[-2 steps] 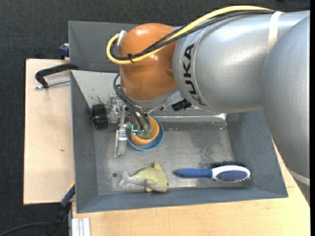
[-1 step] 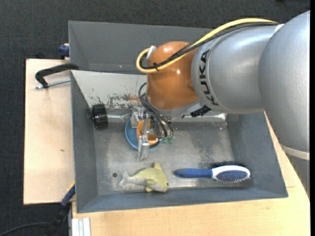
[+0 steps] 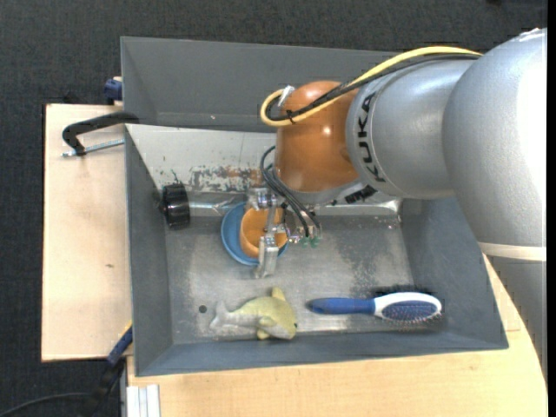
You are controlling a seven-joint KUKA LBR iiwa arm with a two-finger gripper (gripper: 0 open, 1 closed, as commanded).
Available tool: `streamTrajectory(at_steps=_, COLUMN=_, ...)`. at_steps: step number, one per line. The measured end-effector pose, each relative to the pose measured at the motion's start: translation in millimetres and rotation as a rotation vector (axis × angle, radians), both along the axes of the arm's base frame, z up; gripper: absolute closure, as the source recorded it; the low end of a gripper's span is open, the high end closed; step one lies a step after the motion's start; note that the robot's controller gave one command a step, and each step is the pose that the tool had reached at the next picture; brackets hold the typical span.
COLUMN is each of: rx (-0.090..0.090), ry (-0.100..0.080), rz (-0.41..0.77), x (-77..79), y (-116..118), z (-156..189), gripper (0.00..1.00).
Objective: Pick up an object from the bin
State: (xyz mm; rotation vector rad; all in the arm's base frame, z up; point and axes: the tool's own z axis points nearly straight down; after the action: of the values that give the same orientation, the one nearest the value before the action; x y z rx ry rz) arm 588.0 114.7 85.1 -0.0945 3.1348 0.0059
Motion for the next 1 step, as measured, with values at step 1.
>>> streamTrajectory(at_steps=1, rx=0.001, ry=0.003, rz=-0.002, x=-0.7, y=-0.3, z=-1.8, gripper=1.0)
